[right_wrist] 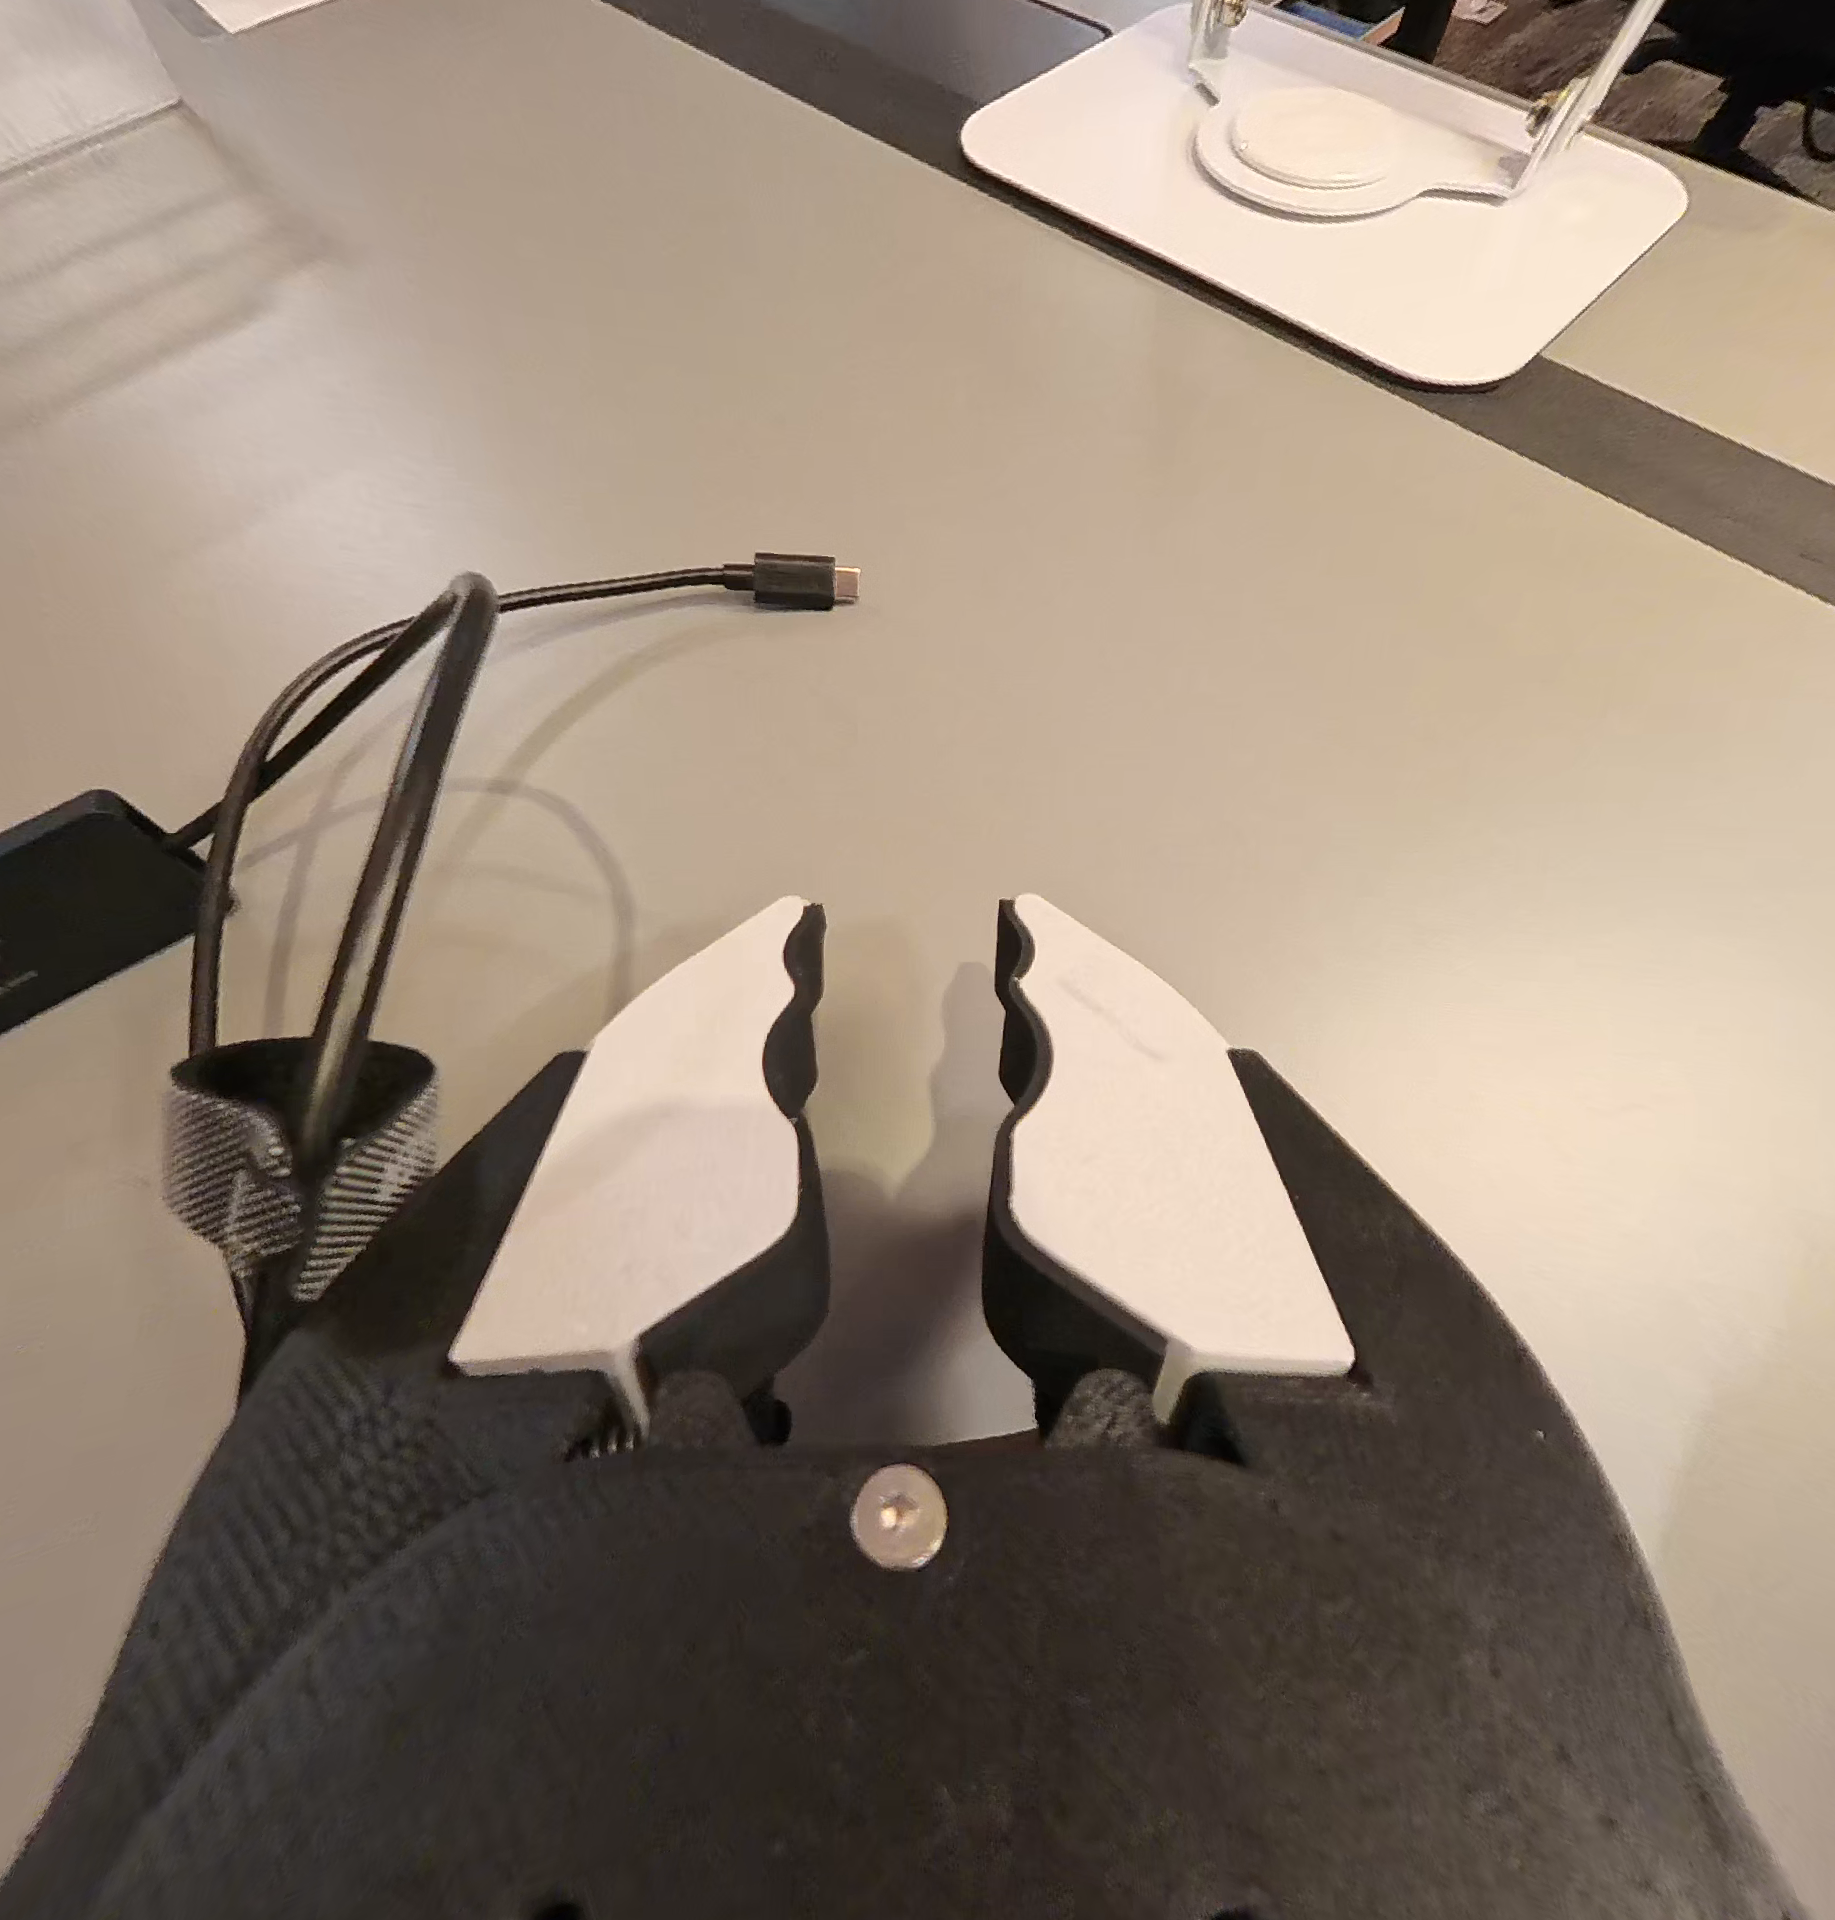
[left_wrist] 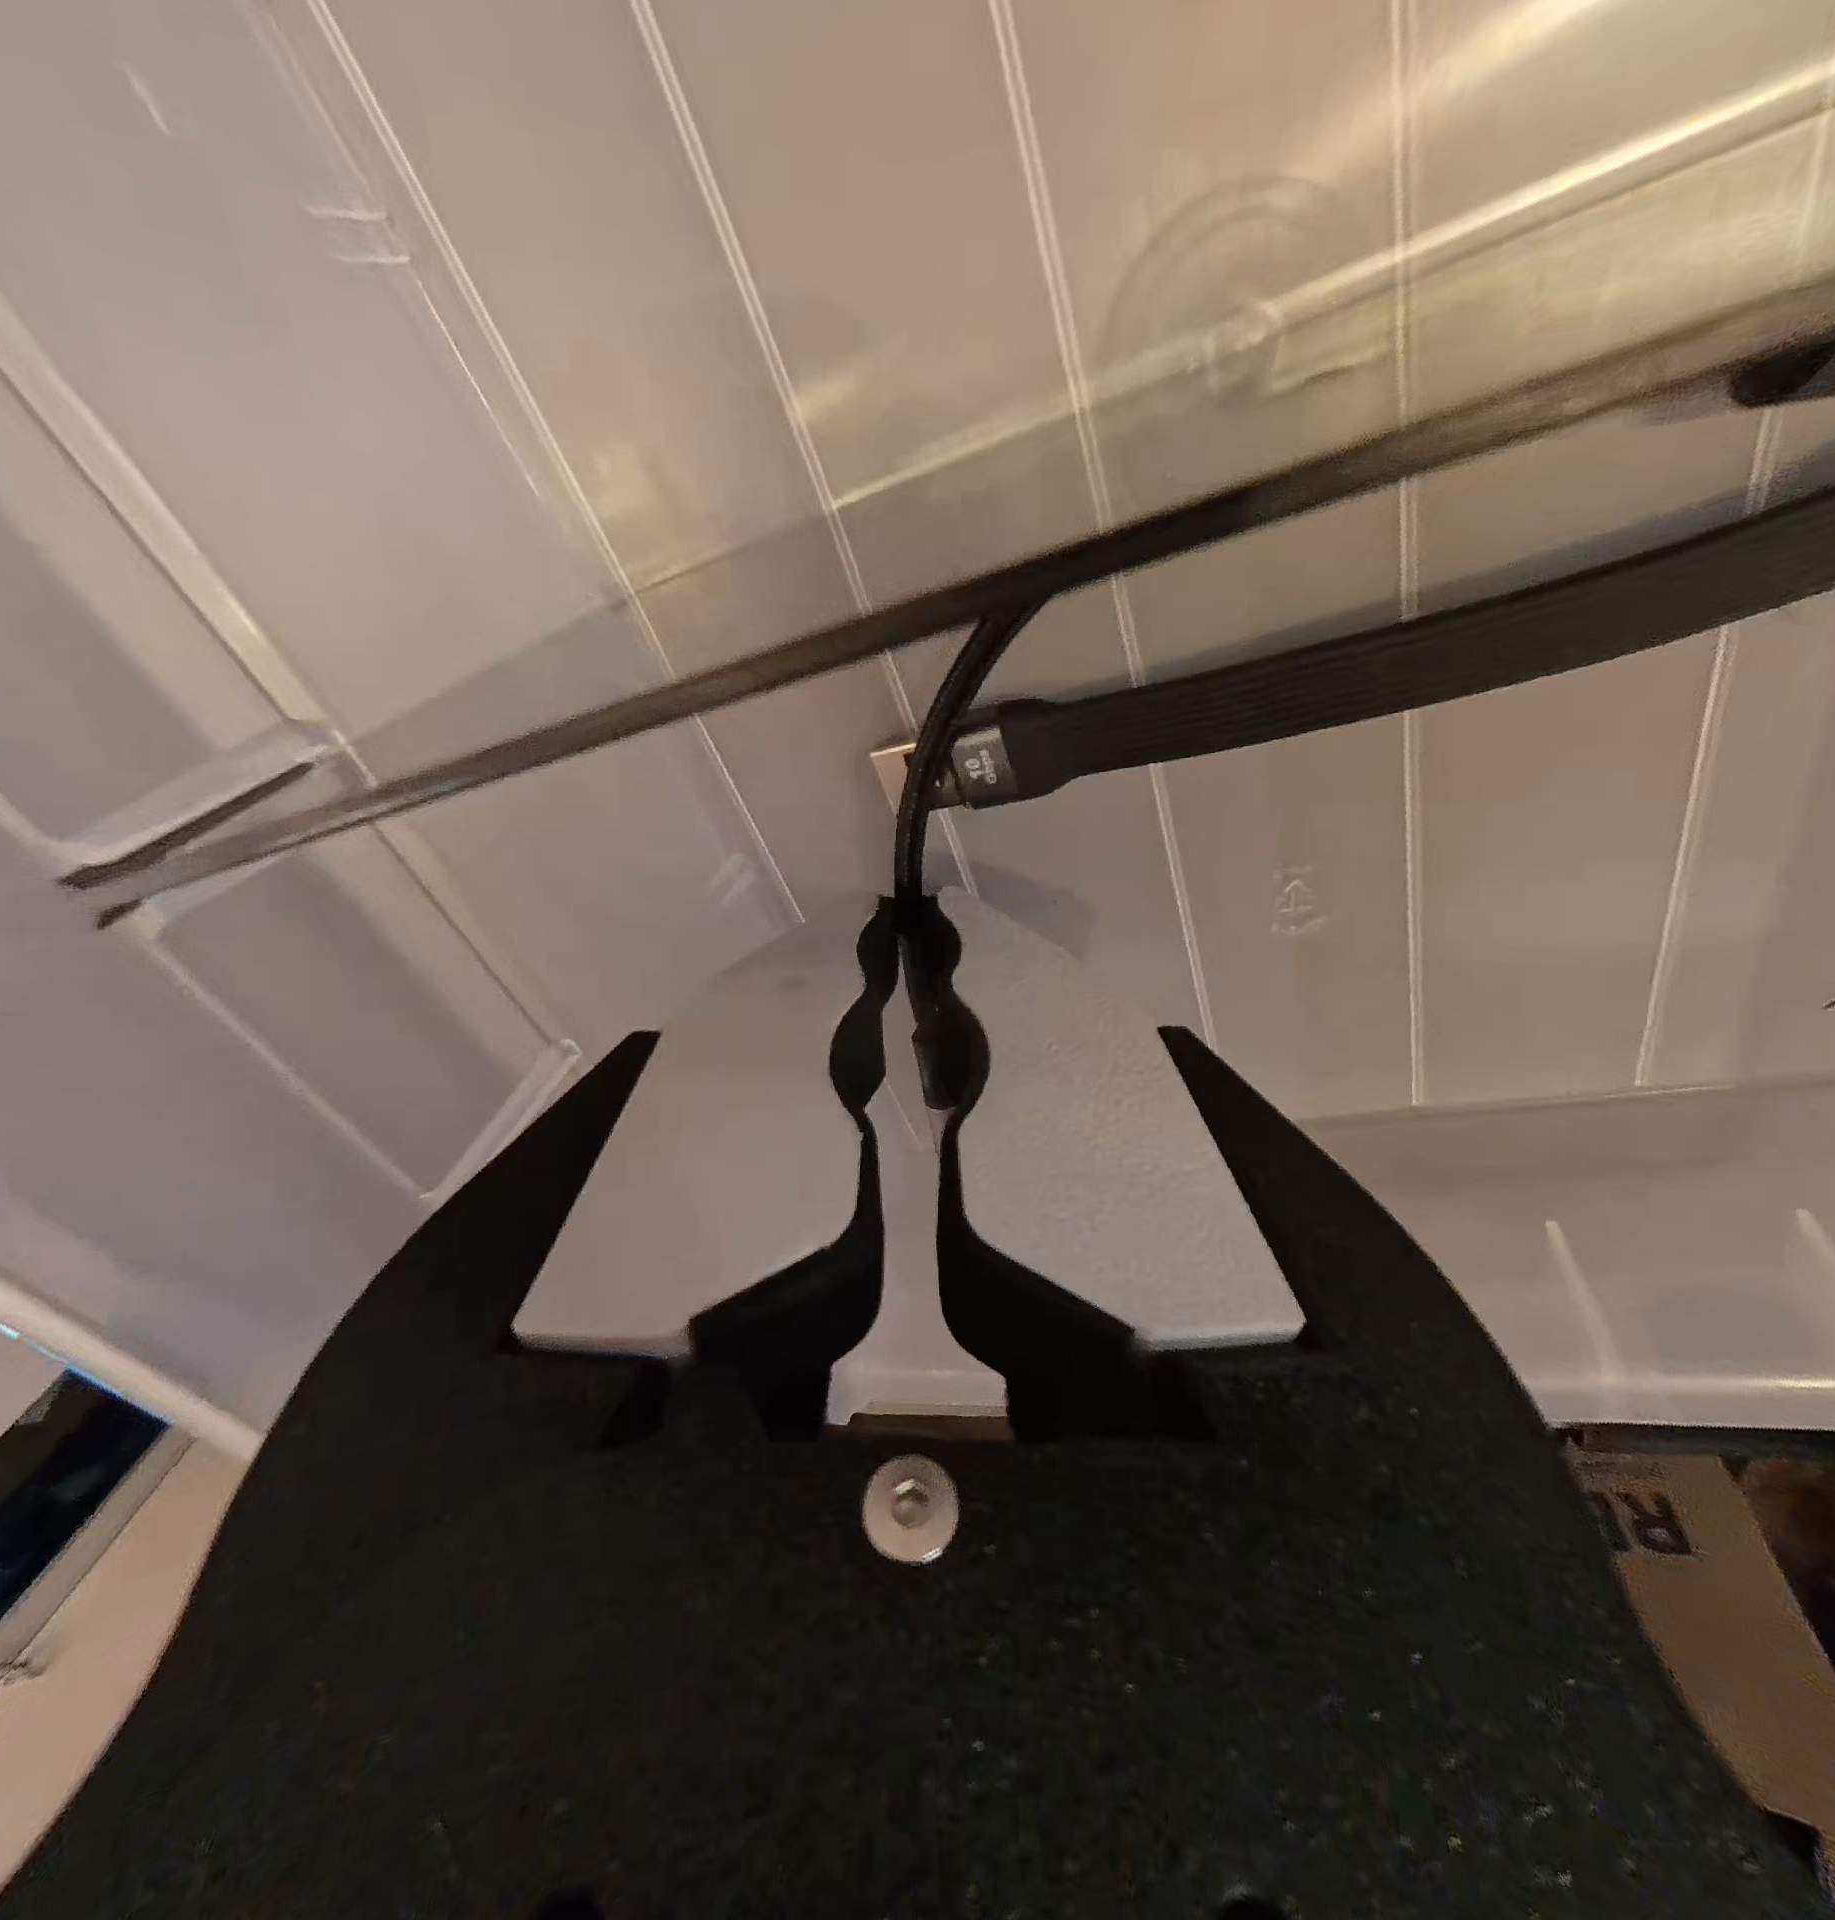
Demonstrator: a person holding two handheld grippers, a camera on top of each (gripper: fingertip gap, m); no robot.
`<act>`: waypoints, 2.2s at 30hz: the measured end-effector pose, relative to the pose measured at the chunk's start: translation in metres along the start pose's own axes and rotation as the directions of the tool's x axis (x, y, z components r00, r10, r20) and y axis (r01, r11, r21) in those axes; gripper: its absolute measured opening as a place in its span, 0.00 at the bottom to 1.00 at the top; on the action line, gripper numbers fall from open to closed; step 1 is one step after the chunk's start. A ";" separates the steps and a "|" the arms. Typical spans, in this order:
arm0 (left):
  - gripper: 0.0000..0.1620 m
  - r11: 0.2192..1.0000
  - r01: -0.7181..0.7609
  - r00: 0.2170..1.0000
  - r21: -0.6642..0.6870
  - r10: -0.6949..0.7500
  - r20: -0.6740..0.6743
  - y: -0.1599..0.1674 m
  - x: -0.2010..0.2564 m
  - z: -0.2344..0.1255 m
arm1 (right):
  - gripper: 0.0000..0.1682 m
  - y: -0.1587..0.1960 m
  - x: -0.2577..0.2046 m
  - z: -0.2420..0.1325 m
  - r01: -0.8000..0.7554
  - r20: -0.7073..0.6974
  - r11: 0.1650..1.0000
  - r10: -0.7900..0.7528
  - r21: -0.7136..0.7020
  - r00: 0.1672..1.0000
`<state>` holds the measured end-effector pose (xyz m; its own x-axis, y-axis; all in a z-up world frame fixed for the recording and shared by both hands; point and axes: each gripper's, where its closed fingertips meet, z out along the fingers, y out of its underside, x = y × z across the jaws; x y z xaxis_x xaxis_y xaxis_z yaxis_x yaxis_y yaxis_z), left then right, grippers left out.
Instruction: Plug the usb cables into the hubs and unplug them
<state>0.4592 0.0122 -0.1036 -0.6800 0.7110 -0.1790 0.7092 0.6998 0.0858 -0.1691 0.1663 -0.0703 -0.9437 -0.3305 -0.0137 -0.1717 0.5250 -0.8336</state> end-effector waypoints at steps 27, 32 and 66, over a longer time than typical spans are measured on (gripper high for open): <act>0.02 0.861 -0.192 0.925 0.472 -0.002 0.380 -0.018 0.038 -0.236 | 0.18 0.002 0.060 -0.029 0.090 -0.237 0.995 -0.099 -0.049 0.967; 0.02 0.713 -0.283 0.940 0.642 0.074 0.333 -0.056 0.093 -0.280 | 0.18 -0.004 0.051 -0.029 0.087 -0.204 0.996 -0.089 -0.015 0.975; 0.02 0.440 0.503 0.417 0.744 0.630 -0.655 -0.272 0.396 -0.186 | 0.18 -0.001 0.077 -0.041 0.242 -0.326 0.966 -0.258 -0.090 0.909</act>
<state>-0.0378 0.1160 -0.0156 0.0412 0.7823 0.6216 0.1086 0.6149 -0.7811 -0.2537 0.1727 -0.0482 -0.9061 -0.1804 0.3827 -0.4196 0.4982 -0.7588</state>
